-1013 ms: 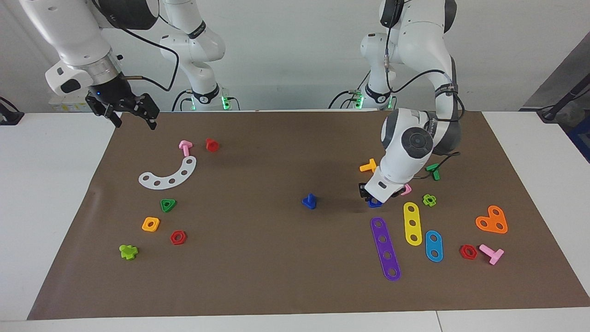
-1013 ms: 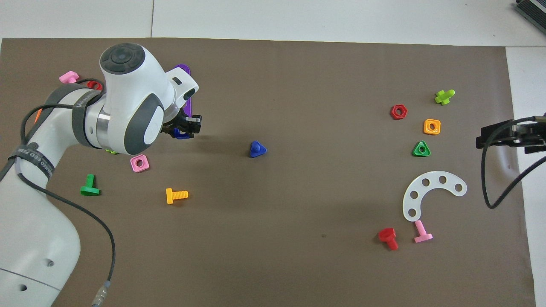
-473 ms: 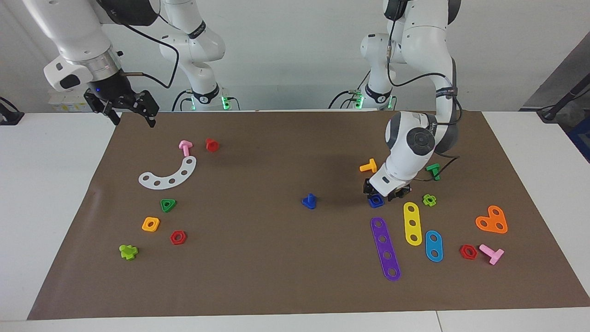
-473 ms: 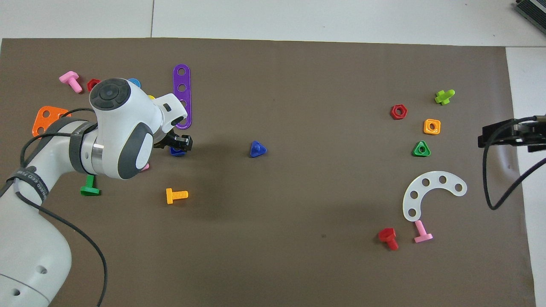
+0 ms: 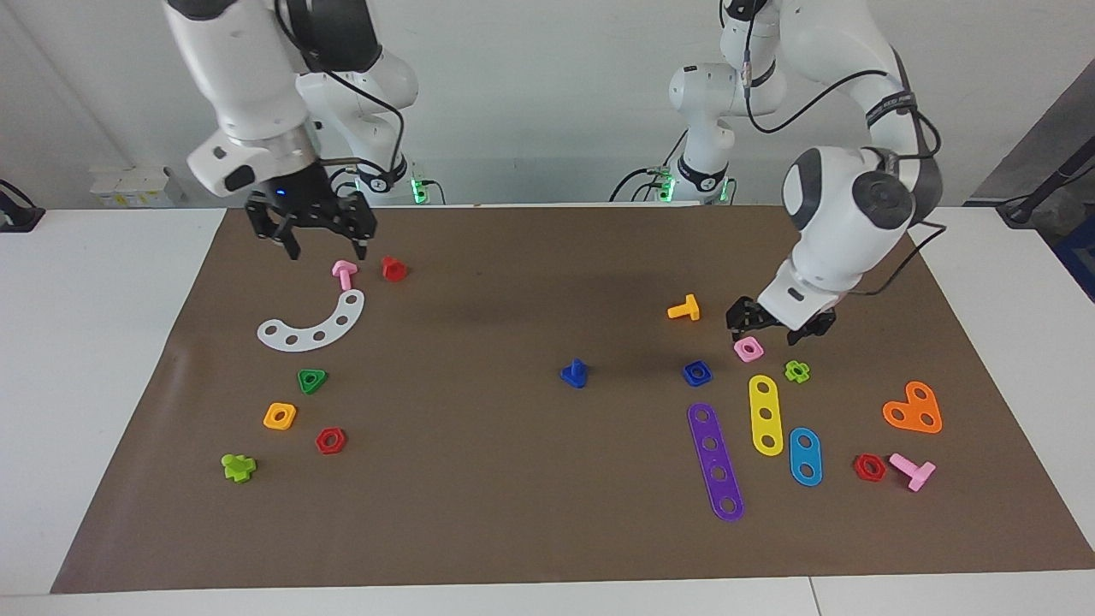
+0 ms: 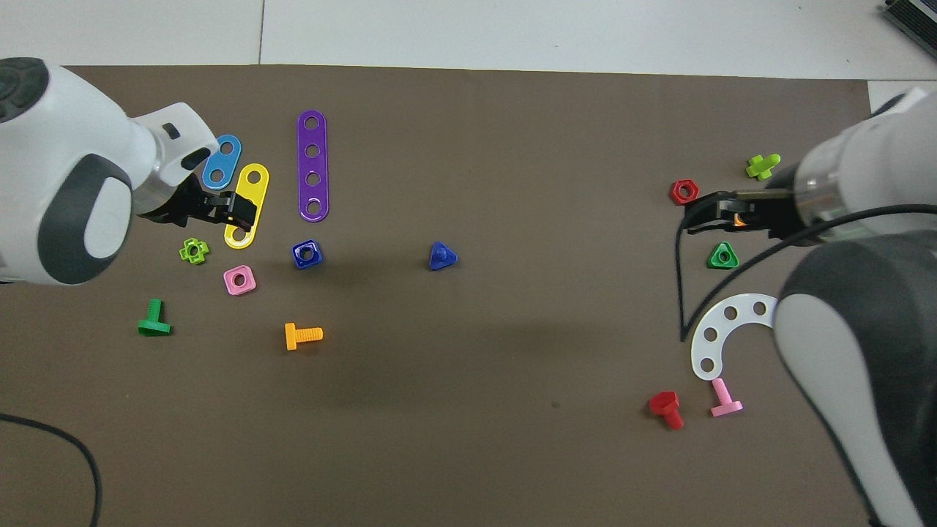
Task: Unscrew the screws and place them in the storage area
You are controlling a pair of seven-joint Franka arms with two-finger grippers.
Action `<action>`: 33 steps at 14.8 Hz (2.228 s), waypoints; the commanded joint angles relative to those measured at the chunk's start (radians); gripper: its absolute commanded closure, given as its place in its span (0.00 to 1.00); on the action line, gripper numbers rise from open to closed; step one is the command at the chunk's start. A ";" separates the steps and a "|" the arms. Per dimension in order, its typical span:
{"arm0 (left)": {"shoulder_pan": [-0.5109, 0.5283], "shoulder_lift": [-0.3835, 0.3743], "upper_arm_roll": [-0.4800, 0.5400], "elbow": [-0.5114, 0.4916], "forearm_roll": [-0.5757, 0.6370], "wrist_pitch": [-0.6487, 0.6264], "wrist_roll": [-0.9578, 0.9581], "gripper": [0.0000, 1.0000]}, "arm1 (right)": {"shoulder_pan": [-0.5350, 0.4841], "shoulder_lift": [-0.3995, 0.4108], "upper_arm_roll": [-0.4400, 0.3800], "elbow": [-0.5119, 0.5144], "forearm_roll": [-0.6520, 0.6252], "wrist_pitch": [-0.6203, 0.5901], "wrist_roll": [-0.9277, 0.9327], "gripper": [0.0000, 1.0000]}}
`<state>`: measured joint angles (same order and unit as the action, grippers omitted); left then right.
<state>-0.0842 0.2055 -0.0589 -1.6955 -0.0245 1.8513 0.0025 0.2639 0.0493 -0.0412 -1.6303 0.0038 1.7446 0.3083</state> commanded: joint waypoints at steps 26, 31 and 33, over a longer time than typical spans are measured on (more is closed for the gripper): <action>0.077 -0.319 -0.006 -0.095 0.029 -0.185 -0.012 0.02 | 0.411 0.580 0.007 0.156 -0.117 0.463 0.408 0.46; 0.087 -0.319 -0.006 -0.095 0.029 -0.185 -0.009 0.00 | 0.413 0.567 0.007 0.126 -0.117 0.464 0.402 0.54; 0.092 -0.319 -0.002 -0.095 0.029 -0.184 -0.013 0.00 | 0.413 0.567 0.009 0.126 -0.116 0.464 0.402 0.55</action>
<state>-0.0038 -0.0796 -0.0612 -1.7542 -0.0126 1.6554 -0.0213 0.6785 0.6507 -0.0364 -1.4571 -0.0988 2.1821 0.7326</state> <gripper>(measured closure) 0.000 0.529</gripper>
